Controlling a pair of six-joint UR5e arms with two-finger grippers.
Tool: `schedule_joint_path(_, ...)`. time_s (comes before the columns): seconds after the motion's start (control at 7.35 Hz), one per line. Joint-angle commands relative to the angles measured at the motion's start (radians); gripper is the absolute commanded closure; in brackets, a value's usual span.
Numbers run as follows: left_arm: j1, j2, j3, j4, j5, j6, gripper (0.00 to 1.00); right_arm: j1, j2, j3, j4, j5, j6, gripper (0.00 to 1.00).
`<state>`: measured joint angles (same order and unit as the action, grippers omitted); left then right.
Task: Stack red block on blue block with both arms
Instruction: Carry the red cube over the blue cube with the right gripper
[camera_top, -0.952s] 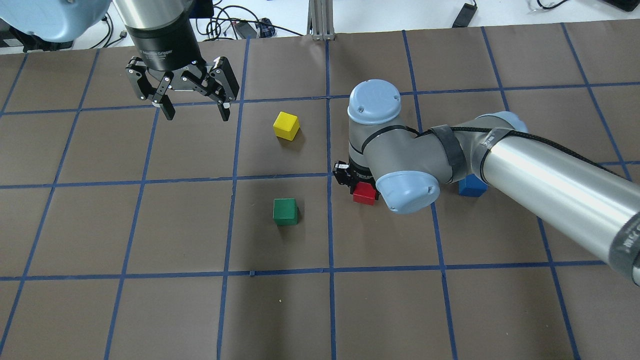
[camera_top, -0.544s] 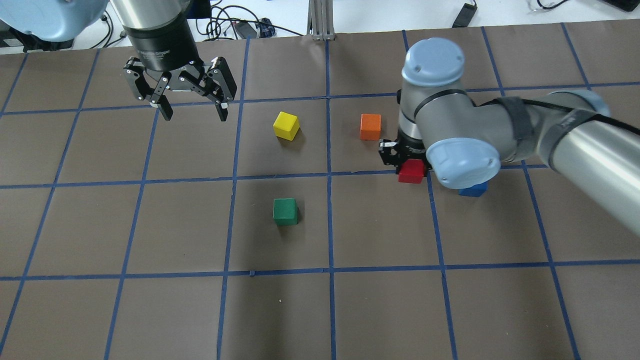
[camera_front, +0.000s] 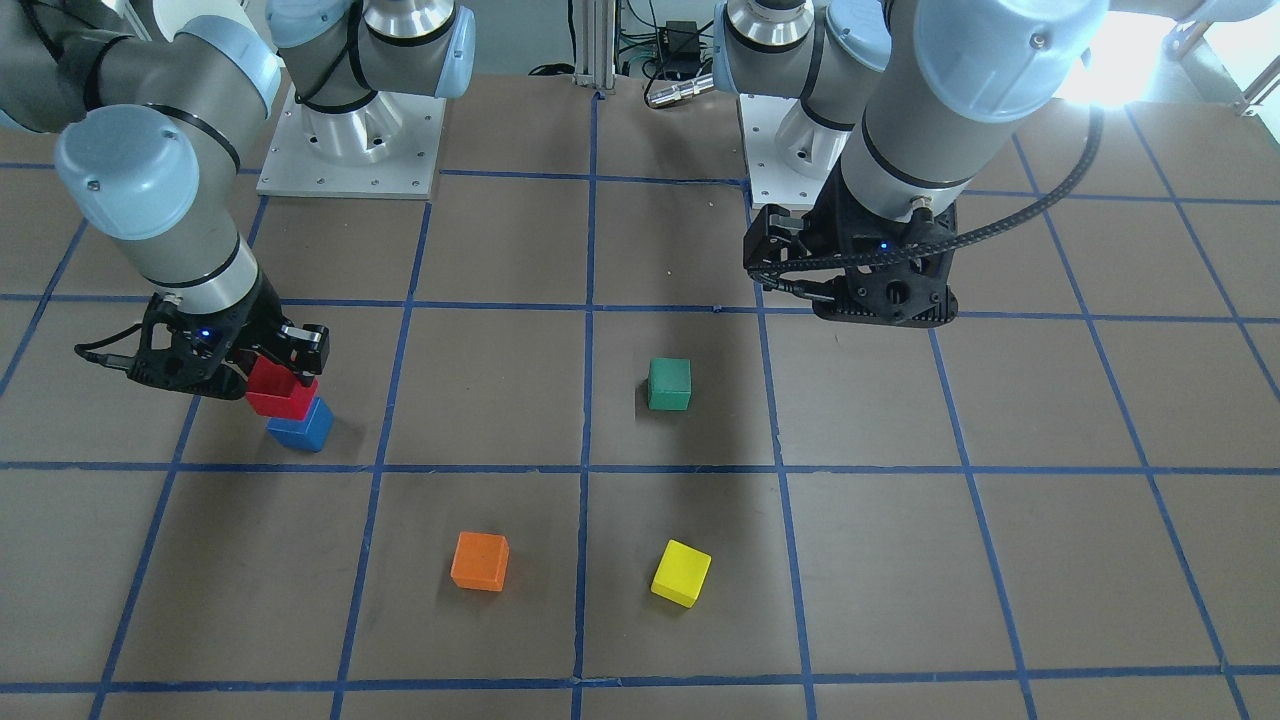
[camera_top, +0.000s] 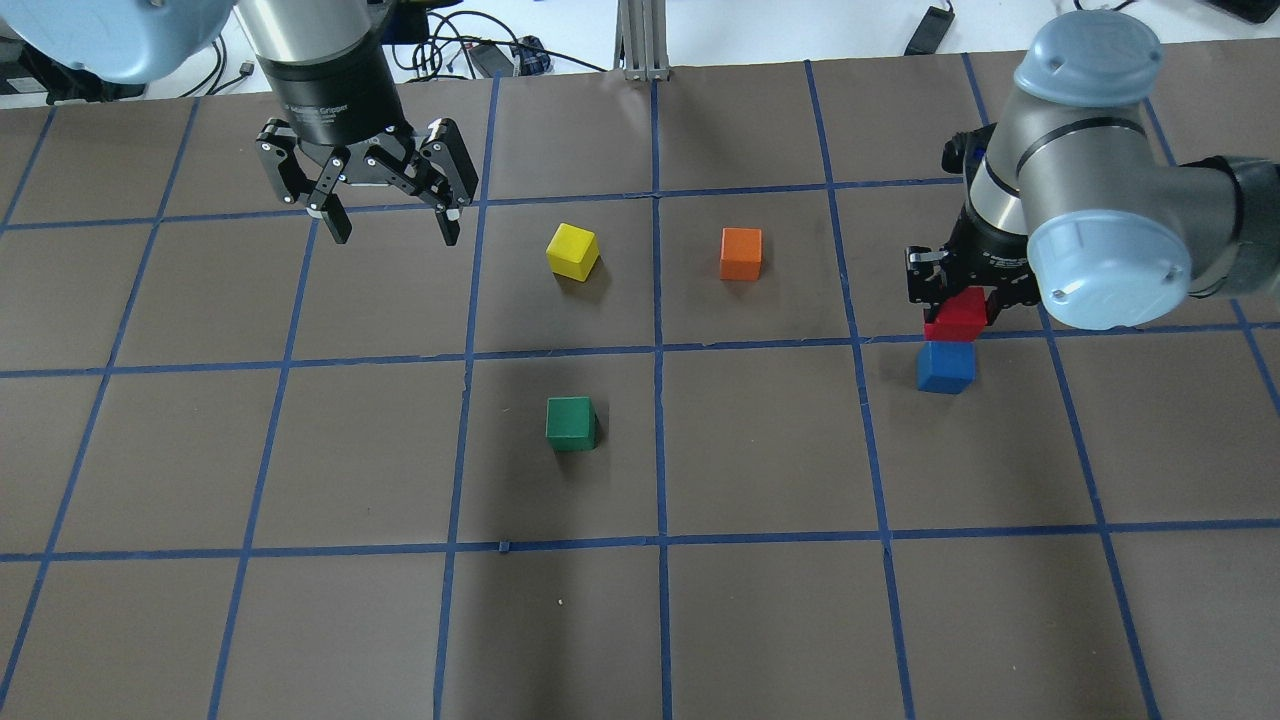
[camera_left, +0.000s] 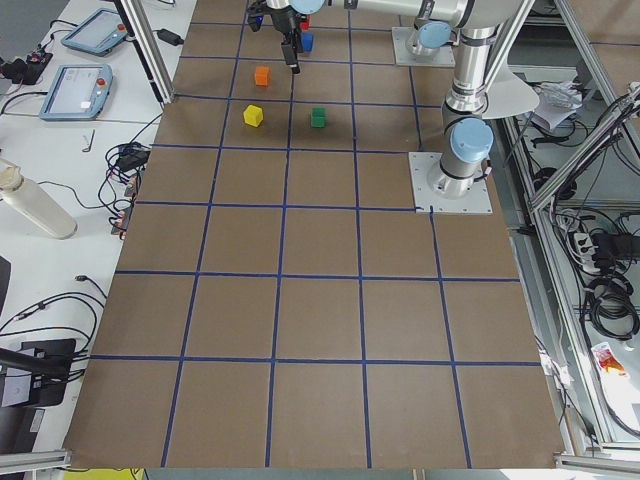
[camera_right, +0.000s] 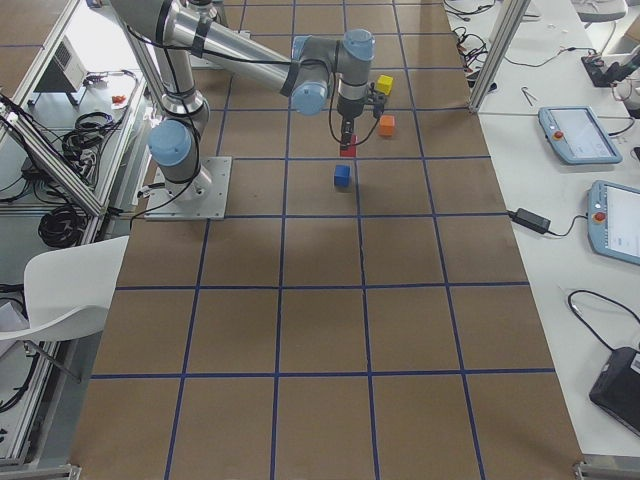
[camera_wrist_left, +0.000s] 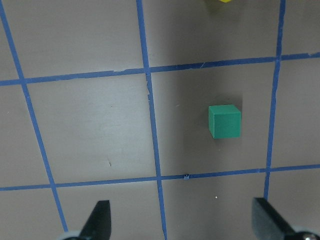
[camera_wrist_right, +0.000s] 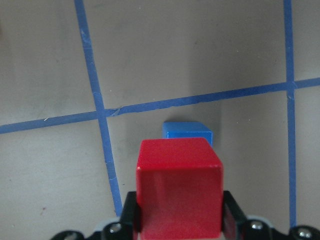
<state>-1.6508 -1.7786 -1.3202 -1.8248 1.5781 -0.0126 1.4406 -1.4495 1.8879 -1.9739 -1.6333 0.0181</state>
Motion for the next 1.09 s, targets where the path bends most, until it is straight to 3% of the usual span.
schedule_joint_path(0.0,-0.001,-0.005,-0.001,0.004,-0.001,-0.001,0.00,-0.035,0.006,0.005,0.006,0.018,-0.018,0.85)
schedule_joint_path(0.95,-0.001,-0.002,0.001,0.005,-0.003,0.000,0.00,-0.058,0.012,0.071,-0.043,0.023,-0.064,0.84)
